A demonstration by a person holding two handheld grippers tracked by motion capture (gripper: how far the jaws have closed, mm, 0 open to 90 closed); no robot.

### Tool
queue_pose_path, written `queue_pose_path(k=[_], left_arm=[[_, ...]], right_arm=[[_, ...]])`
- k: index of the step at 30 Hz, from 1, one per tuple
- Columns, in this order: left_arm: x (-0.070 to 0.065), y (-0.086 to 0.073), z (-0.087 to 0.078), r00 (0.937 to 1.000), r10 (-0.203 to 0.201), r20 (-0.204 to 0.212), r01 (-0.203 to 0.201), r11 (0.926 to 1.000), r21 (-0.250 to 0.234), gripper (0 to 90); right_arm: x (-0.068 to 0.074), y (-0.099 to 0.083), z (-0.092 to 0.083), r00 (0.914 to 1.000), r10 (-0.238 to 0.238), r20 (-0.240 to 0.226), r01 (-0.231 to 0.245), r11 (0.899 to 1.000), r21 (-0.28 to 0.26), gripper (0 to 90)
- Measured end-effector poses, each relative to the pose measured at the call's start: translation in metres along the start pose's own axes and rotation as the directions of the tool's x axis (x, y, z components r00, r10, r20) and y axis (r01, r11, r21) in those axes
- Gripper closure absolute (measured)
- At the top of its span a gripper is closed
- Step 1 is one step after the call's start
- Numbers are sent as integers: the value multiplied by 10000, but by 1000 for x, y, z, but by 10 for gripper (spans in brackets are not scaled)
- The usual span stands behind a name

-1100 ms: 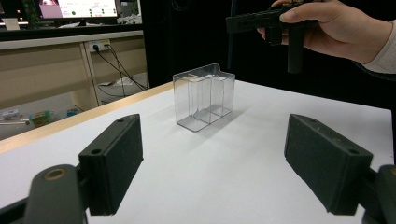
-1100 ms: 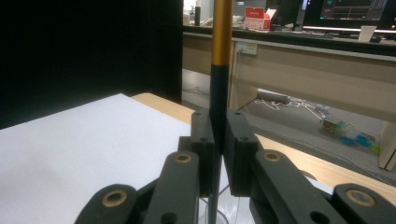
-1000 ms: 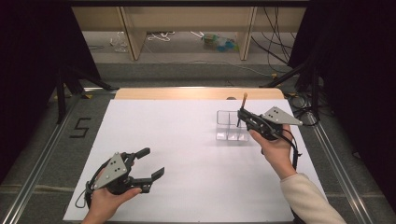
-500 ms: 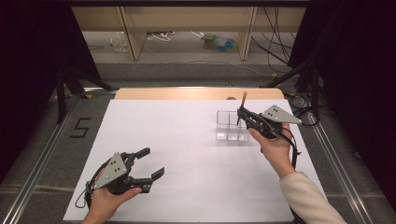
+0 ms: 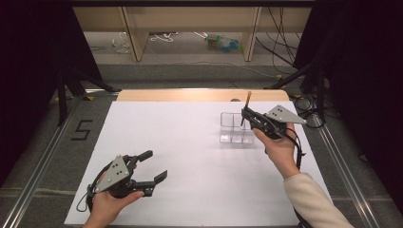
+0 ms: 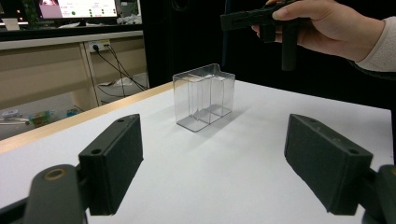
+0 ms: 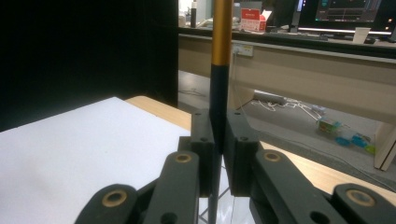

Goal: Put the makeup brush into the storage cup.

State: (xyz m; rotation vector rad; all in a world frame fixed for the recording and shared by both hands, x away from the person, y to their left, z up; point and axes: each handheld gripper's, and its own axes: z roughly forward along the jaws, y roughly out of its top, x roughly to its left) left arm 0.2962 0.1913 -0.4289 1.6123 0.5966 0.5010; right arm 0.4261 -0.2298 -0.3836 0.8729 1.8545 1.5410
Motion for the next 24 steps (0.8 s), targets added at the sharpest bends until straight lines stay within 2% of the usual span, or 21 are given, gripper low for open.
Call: queue_pose_path(k=[2, 3, 10, 11, 12, 13, 15, 16, 17, 19, 24], left_arm=[[0, 0, 0, 10000, -1, 0, 1, 10000, -6, 195], [0, 0, 0, 10000, -7, -7, 7, 10000, -7, 195], [0, 0, 0, 10000, -3, -7, 3, 10000, -6, 195], [0, 0, 0, 10000, -2, -5, 2, 10000, -5, 195], [0, 0, 0, 10000, -2, -3, 2, 10000, -10, 195], [0, 0, 0, 10000, -1, -5, 1, 10000, -7, 195], [0, 0, 0, 10000, -8, -8, 8, 10000, -9, 195], [0, 0, 0, 10000, -3, -5, 3, 10000, -9, 195], [0, 0, 0, 10000, 5, -6, -5, 10000, -4, 195], [0, 0, 0, 10000, 2, -4, -2, 10000, -8, 195], [0, 0, 0, 10000, -8, -8, 8, 10000, -6, 195]], right_arm=[[-2, 0, 2, 9997, -226, 61, 227, 9995, -226, 841], [-2, 0, 2, 9997, -231, 30, 231, 9996, -174, 841], [-3, -1, 3, 9999, -112, 109, 114, 9999, -98, 841], [-2, -1, 3, 10000, 84, 48, -84, 10000, 6, 841], [-3, -1, 4, 9998, -146, 157, 148, 9998, -141, 841], [-2, -1, 4, 9999, 51, 99, -51, 10000, 1, 841], [-5, -1, 5, 9998, -141, 136, 141, 9999, -70, 841], [-3, -1, 4, 9999, 97, 73, -97, 9999, 84, 841], [-4, -1, 4, 9999, 103, 101, -104, 9999, 76, 841], [-6, -1, 5, 9998, -155, 155, 155, 9999, -36, 841], [-7, -1, 7, 9997, -104, 236, 108, 9998, -152, 841]])
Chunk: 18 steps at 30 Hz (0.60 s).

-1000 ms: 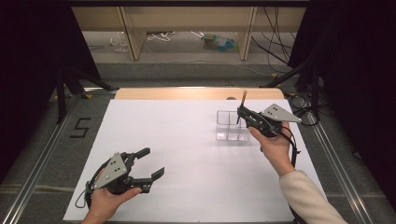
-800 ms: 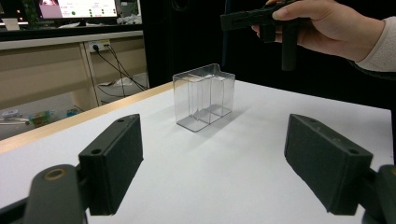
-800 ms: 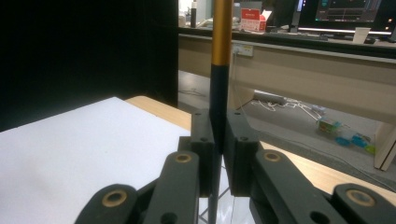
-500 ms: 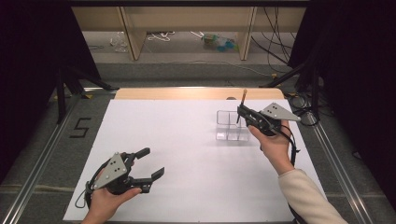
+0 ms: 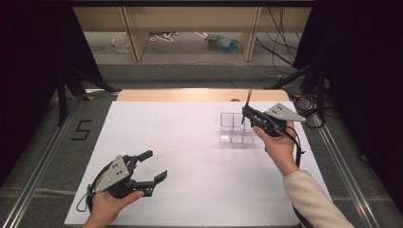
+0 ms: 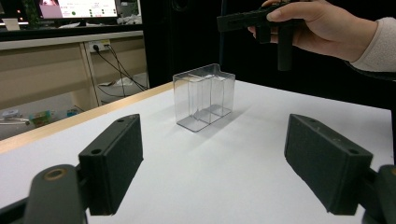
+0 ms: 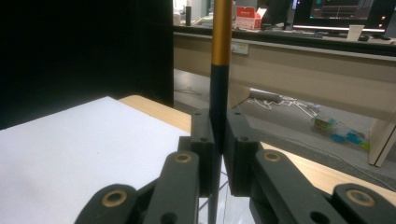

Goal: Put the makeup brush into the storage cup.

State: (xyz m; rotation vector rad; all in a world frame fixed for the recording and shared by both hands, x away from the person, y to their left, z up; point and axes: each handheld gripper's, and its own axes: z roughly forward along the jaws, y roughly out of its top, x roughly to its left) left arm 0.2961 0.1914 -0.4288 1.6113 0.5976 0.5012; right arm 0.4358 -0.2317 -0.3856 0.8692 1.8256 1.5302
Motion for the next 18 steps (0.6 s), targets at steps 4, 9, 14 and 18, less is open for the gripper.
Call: queue_pose_path(k=[4, 9, 14, 18], left_arm=[[0, 0, 0, 10000, 12, 1, -12, 10000, -1, 195], [0, 0, 0, 10000, 3, 0, -3, 10000, -8, 195], [0, 0, 0, 10000, -21, 16, 21, 10000, -34, 195], [0, 0, 0, 10000, -17, 20, 17, 10000, -12, 195]], right_arm=[[1, 0, 0, 9999, 153, -10, -153, 9997, 210, 841], [-1, 0, 1, 9999, 131, -8, -131, 9995, 280, 841], [-1, -1, 3, 9999, 135, 76, -136, 9997, 217, 841], [-3, 0, 5, 9999, -39, 127, 38, 9999, 114, 841]])
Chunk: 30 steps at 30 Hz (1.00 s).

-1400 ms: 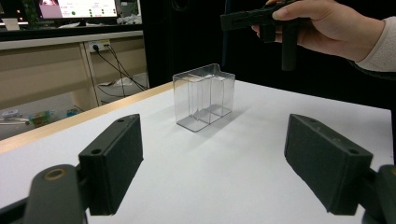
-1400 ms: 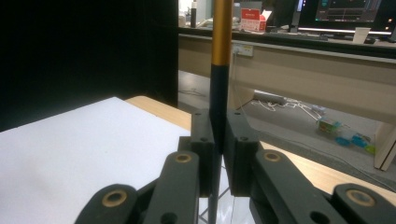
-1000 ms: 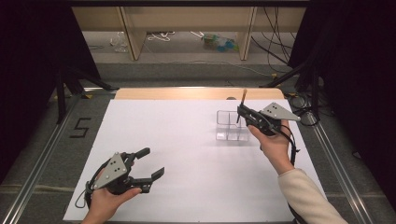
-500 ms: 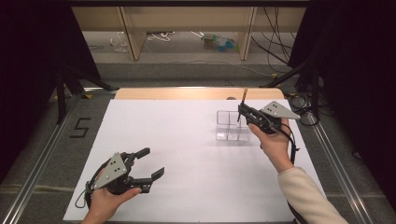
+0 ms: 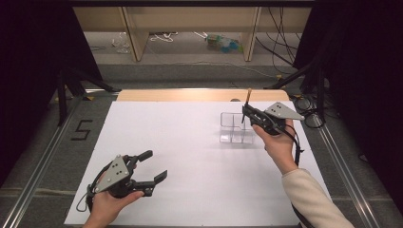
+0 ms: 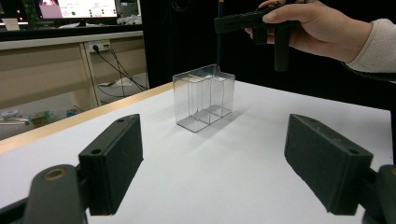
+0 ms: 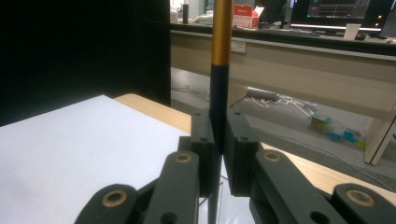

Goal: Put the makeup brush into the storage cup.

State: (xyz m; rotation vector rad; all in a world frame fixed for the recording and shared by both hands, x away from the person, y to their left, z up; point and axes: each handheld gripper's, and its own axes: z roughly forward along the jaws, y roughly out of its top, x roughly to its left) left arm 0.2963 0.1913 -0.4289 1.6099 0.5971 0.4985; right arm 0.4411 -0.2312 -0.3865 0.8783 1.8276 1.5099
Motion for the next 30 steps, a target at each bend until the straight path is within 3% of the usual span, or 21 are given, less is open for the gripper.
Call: queue_pose_path(k=[1, 6, 8, 10, 15, 17, 22, 25, 27, 30], left_arm=[[0, 0, 0, 10000, 6, 2, -6, 10000, 6, 195], [0, 0, 0, 10000, -14, 3, 14, 10000, 2, 195], [0, 0, 0, 10000, -14, 7, 14, 10000, 0, 195], [0, 0, 0, 10000, -13, 10, 13, 10000, -1, 195], [0, 0, 0, 10000, -19, 7, 19, 10000, -7, 195], [0, 0, 0, 10000, -30, 20, 30, 10000, -15, 195], [0, 0, 0, 10000, -34, 26, 34, 10000, -3, 194], [0, 0, 0, 10000, -21, 12, 21, 10000, -2, 194], [0, 0, 0, 10000, -38, 0, 38, 10000, -4, 194], [0, 0, 0, 10000, -21, 17, 21, 10000, -5, 194]], right_arm=[[1, 0, 0, 9999, 148, -36, -148, 9997, 204, 841], [0, 0, 1, 9997, 218, -49, -217, 9995, 227, 841], [-2, 0, 2, 10000, -29, 61, 29, 10000, 18, 841], [-1, 0, 2, 9998, 175, 12, -175, 9996, 221, 841], [-3, -1, 5, 10000, 3, 84, -4, 9999, 132, 841], [-2, -1, 5, 9998, 204, 67, -205, 9996, 188, 841], [-3, -1, 8, 9999, 68, 101, -69, 9999, 132, 841], [-2, -1, 8, 9996, 262, 93, -264, 9994, 241, 841], [-4, -1, 9, 9999, 0, 160, -2, 9999, 120, 841], [-4, -1, 10, 9997, 182, 154, -185, 9997, 160, 840]])
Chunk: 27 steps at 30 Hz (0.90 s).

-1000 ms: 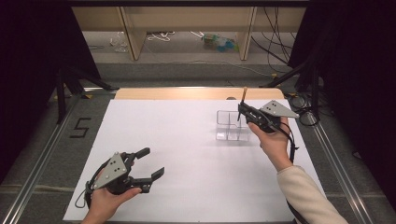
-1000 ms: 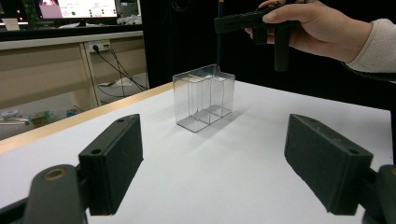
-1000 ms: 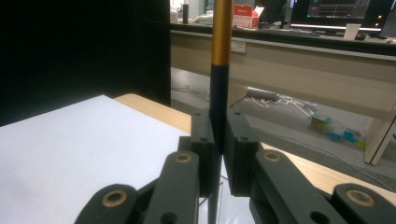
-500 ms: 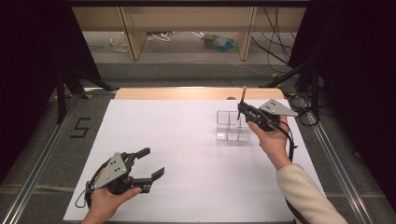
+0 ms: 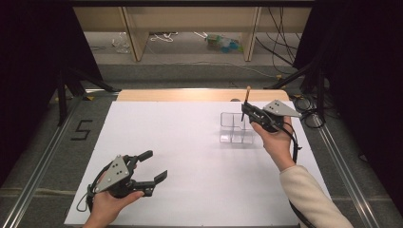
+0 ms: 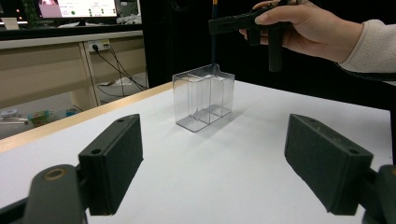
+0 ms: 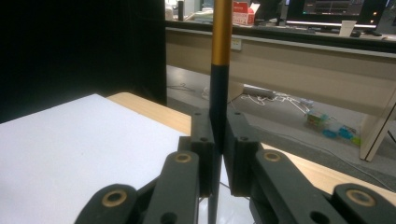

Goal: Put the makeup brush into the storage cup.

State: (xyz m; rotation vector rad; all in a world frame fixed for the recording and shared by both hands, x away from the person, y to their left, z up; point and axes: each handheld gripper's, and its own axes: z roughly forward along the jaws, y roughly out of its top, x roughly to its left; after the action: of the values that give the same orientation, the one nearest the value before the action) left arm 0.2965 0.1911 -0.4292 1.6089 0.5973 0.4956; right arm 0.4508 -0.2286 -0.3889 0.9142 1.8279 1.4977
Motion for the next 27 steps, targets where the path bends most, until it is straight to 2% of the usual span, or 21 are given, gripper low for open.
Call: queue_pose_path(k=[1, 2, 6, 7, 10, 12, 13, 19, 25, 27], left_arm=[[0, 0, 0, 10000, -8, 7, 8, 10000, 1, 194], [0, 0, 0, 10000, -11, 1, 11, 10000, 4, 194], [0, 0, 0, 10000, -3, -4, 3, 10000, 2, 194], [0, 0, 0, 10000, -4, -2, 4, 10000, 4, 194], [0, 0, 0, 10000, -86, -17, 86, 10000, -6, 194], [0, 0, 0, 10000, 16, 13, -16, 10000, 6, 194], [0, 0, 0, 10000, 7, 9, -7, 10000, 3, 194], [0, 0, 0, 10000, -1, -4, 1, 10000, 5, 194], [0, 0, 0, 10000, -51, -16, 51, 10000, 6, 194], [0, 0, 0, 10000, 3, 0, -3, 10000, 4, 194]], right_arm=[[-1, 0, 0, 9999, -125, -17, 125, 9999, 20, 841], [0, 0, 0, 10000, 70, -62, -69, 9999, 126, 841], [-1, -1, 1, 10000, -11, 75, 10, 9997, 244, 841], [-2, -1, 2, 10000, 18, 25, -18, 9999, 126, 841], [-2, -1, 2, 10000, 60, 7, -60, 9998, 211, 841], [-3, -1, 4, 9998, -200, 67, 200, 9998, 16, 841], [-1, -1, 4, 10000, 56, 30, -56, 9999, 115, 840], [-2, -1, 7, 9999, -142, 67, 141, 9998, 113, 841], [-1, -2, 8, 10000, 8, 56, -9, 9996, 266, 840], [-2, -3, 10, 9997, -201, 135, 199, 9997, 172, 841]])
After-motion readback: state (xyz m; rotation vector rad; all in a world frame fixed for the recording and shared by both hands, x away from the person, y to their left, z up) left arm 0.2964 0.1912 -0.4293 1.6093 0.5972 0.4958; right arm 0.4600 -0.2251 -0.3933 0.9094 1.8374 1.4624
